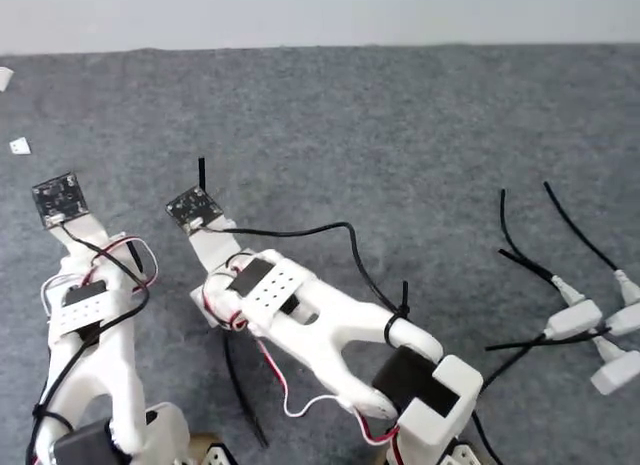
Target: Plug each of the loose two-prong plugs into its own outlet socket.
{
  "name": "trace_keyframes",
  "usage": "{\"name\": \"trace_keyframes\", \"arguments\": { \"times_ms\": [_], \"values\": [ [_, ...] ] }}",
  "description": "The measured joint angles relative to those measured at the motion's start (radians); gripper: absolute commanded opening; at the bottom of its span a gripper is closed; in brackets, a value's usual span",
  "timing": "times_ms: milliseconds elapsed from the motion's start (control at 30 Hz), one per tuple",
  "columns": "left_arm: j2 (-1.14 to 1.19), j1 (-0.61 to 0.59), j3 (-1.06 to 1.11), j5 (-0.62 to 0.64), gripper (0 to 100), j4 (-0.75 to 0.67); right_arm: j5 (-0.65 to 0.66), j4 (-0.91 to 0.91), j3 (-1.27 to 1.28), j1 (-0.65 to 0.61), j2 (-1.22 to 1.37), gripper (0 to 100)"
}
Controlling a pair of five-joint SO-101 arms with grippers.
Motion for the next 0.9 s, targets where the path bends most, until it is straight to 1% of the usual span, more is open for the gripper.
{"name": "trace_keyframes", "arguments": {
  "times_ms": [67, 333, 433, 500, 600, 667, 800, 900],
  "values": [
    [0.000, -0.014, 0.000, 0.008, 1, -0.005, -0.011, 0.000, 0.000, -0.006, 0.000, 23.4],
    [0.000, -0.110, 0.000, 0.161, 1, -0.083, -0.018, 0.005, -0.002, -0.023, 0.000, 23.2],
    [0.000, -0.143, 0.000, 0.209, 1, -0.110, -0.021, 0.061, -0.043, -0.049, 0.000, 23.2],
    [0.000, -0.161, 0.000, 0.230, 1, -0.121, -0.049, 0.124, -0.091, -0.074, 0.000, 23.2],
    [0.000, -0.170, 0.000, 0.242, 1, -0.127, -0.086, 0.210, -0.158, -0.089, 0.000, 23.2],
    [0.000, -0.170, -0.002, 0.244, 1, -0.127, -0.091, 0.235, -0.175, -0.089, 0.000, 23.1],
    [0.000, -0.170, -0.012, 0.244, 1, -0.127, -0.095, 0.241, -0.178, -0.094, 0.018, 23.1],
    [0.000, -0.170, -0.012, 0.245, 1, -0.127, -0.095, 0.207, -0.178, -0.101, 0.063, 23.2]
  ]
}}
